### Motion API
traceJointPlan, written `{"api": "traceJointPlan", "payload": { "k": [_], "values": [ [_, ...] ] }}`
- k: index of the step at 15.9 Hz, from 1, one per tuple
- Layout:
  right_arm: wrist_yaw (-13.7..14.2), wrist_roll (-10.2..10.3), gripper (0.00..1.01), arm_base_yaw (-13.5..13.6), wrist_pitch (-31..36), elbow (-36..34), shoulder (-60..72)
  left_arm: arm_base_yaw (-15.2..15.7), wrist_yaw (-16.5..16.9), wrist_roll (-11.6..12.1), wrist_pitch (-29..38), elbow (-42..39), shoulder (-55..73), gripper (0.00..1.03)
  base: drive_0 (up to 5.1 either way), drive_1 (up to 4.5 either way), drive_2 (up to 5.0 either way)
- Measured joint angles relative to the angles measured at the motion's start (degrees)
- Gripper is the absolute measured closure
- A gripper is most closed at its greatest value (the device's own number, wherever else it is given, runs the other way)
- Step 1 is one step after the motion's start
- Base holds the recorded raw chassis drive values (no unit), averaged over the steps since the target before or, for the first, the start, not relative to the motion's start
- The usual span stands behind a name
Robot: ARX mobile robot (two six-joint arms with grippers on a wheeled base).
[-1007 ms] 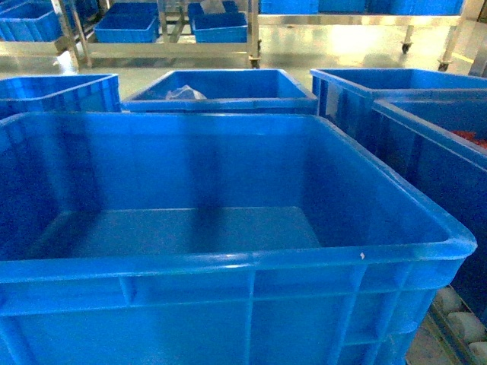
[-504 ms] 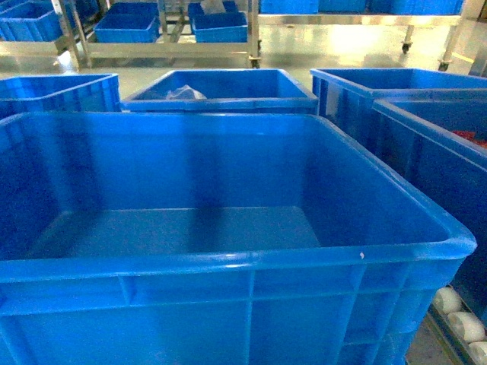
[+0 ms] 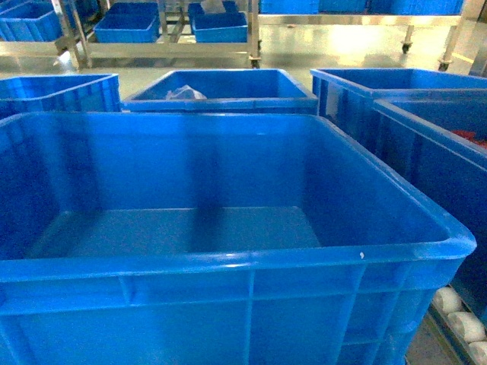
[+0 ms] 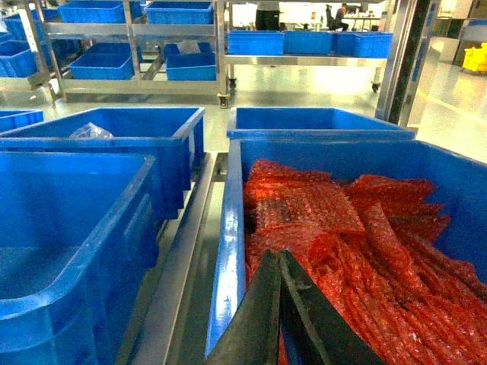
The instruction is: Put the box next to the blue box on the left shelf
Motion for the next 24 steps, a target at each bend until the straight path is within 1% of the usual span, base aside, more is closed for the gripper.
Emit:
{"api": "traceJointPlan", "payload": {
  "k": [2,3,5,6,7,8,9,10,11,13,14,15,16,18,19,21,22,23,24],
  "values": [
    [0.0,0.0,0.99,0.0,-3.2,0.0,-2.6,0.0,0.0,0.0,-2.4,0.0,-2.5,1.01,0.0,0.00,0.0],
    [0.0,0.0,0.99,0.0,-6.1,0.0,-5.7,0.0,0.0,0.0,-5.1,0.0,-5.0,1.01,0.0,0.00,0.0],
    [0.0,0.0,0.99,0.0,-8.7,0.0,-8.0,0.0,0.0,0.0,-15.8,0.0,-14.6,1.01,0.0,0.00,0.0],
    [-0.2,0.0,0.99,0.0,-17.5,0.0,-14.0,0.0,-0.2,0.0,-14.9,0.3,-14.9,1.01,0.0,0.00,0.0],
    [-0.2,0.0,0.99,0.0,-16.9,0.2,-17.2,0.0,0.0,0.2,-16.0,0.0,-14.9,1.01,0.0,0.00,0.0],
    [0.0,0.0,0.99,0.0,-18.4,0.0,-17.2,0.0,-0.1,0.2,-15.3,0.0,-14.9,1.01,0.0,0.00,0.0],
    [0.0,0.0,0.99,0.0,-18.2,0.0,-17.2,0.0,0.1,0.3,-15.6,0.0,-14.9,1.01,0.0,0.00,0.0],
    [0.0,0.0,0.95,0.0,-18.2,0.0,-17.2,0.0,0.0,0.4,-15.6,0.0,-14.9,0.97,0.0,0.00,0.0],
    [0.0,0.0,0.88,0.0,-18.1,0.0,-17.2,0.0,0.0,0.4,-15.6,0.0,-14.9,0.90,0.0,0.00,0.0],
    [0.0,0.0,0.82,0.0,-18.1,0.0,-17.2,0.0,0.0,0.5,-15.6,0.0,-14.9,0.82,0.0,0.00,0.0],
    [0.0,0.0,0.79,0.0,-18.1,0.0,-17.2,0.0,0.0,0.5,-15.6,0.0,-14.9,0.82,0.0,0.00,0.0],
    [0.0,0.0,0.75,0.0,-18.1,0.0,-17.2,0.0,0.0,0.5,-15.5,0.0,-14.9,0.77,0.0,0.00,0.0],
    [0.0,0.0,0.73,0.0,-18.1,0.0,-17.2,0.0,0.0,0.5,-15.5,0.0,-14.9,0.75,0.0,0.00,0.0],
    [0.0,0.0,0.48,0.0,-18.1,0.0,-17.2,0.0,0.0,0.5,-15.6,0.0,-14.9,0.50,0.0,0.00,0.0],
    [0.0,0.0,0.35,0.0,-18.1,0.0,-17.2,0.0,0.0,0.5,-15.6,0.0,-14.9,0.36,0.0,0.00,0.0],
    [0.0,0.0,0.07,0.0,-18.1,0.0,-17.2,0.0,0.0,0.5,-15.6,0.0,-14.9,0.12,0.0,0.00,0.0],
    [0.0,0.0,0.01,0.0,-18.1,0.0,-17.2,0.0,0.0,0.6,-15.6,0.0,-14.9,0.03,0.0,0.00,0.0],
    [0.0,0.0,0.04,0.0,-18.1,0.0,-17.2,0.0,0.0,0.6,-15.6,0.0,-14.9,0.06,0.0,0.00,0.0],
    [0.0,0.0,0.03,0.0,-18.1,0.0,-17.2,0.0,0.0,0.6,-15.6,0.0,-14.9,0.05,0.0,0.00,0.0]
  ]
}}
